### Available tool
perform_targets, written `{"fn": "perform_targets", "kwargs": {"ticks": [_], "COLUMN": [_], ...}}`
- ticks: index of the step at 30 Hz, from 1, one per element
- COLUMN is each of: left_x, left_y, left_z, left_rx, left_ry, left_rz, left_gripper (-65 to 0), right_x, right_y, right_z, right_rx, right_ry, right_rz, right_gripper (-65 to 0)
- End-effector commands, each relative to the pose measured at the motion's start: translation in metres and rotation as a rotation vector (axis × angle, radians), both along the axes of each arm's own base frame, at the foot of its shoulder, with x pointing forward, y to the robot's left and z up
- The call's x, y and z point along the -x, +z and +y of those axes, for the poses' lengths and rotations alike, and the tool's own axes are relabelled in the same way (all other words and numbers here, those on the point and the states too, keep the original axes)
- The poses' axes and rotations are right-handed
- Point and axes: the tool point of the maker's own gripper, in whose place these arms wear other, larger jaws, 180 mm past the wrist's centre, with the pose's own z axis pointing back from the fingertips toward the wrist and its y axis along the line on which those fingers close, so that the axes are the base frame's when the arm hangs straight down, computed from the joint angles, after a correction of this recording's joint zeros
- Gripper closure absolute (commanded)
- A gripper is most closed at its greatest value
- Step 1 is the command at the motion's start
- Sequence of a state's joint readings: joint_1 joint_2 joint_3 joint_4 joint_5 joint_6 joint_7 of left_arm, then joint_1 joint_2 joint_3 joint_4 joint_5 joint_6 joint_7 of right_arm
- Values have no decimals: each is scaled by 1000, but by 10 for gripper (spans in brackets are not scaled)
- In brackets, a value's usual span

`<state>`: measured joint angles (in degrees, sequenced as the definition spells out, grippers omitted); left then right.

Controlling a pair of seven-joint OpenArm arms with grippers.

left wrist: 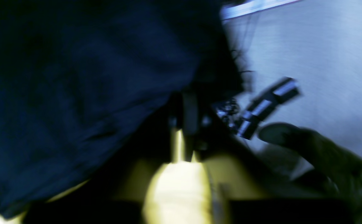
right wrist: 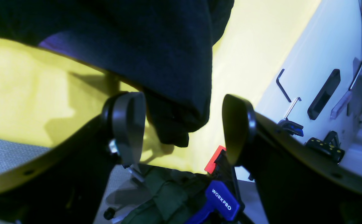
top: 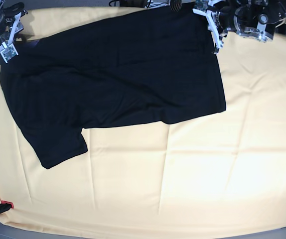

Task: Fold the T-shirt properly
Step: 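Adjust the left gripper's grip on the shirt's shoulder edge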

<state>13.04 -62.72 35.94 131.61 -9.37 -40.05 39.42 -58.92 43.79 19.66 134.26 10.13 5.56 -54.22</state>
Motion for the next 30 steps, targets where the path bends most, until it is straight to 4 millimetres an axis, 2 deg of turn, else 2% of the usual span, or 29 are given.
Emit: {"fn": "perform_targets", "kwargs": {"ticks": [1,2,3,11,15,16,17,18,20,21,26,30], "left_x": [1,1,1,-5,-7,-11,-15,-18,-23,-25,-36,-36], "left_y": [6,6,6,-7,-6,-6,-6,-7,-6,-6,-1,9], "left_z": [-1,-1,-1,8,1,-2,-4,-6,-9,-10,-14,-22], "left_rx": [11,15,15,3,44,55,59,61,72,78,86,106], "left_ry": [-2,-1,0,19,13,27,40,46,70,82,100,87], "left_rz": [5,11,11,11,-2,-21,-39,-56,-74,-82,-152,-173], "left_gripper": [-273,-340,-356,-354,-353,-341,-300,-236,-61,0,0,0], "right_x": [-6,-6,-6,-6,-8,-8,-8,-8,-8,-8,-8,-8], "right_y": [7,7,7,7,8,8,8,8,8,8,8,8], "right_z": [-1,-1,-1,-1,1,1,1,1,1,1,1,1], "right_rx": [16,15,16,15,8,7,7,7,7,7,8,8], "right_ry": [17,17,16,14,23,23,23,23,23,24,24,23], "right_rz": [-27,-27,-27,-31,-41,-43,-43,-43,-43,-43,-43,-43], "right_gripper": [-405,-405,-405,-405,-405,-405,-405,-405,-405,-405,-405,-405]}}
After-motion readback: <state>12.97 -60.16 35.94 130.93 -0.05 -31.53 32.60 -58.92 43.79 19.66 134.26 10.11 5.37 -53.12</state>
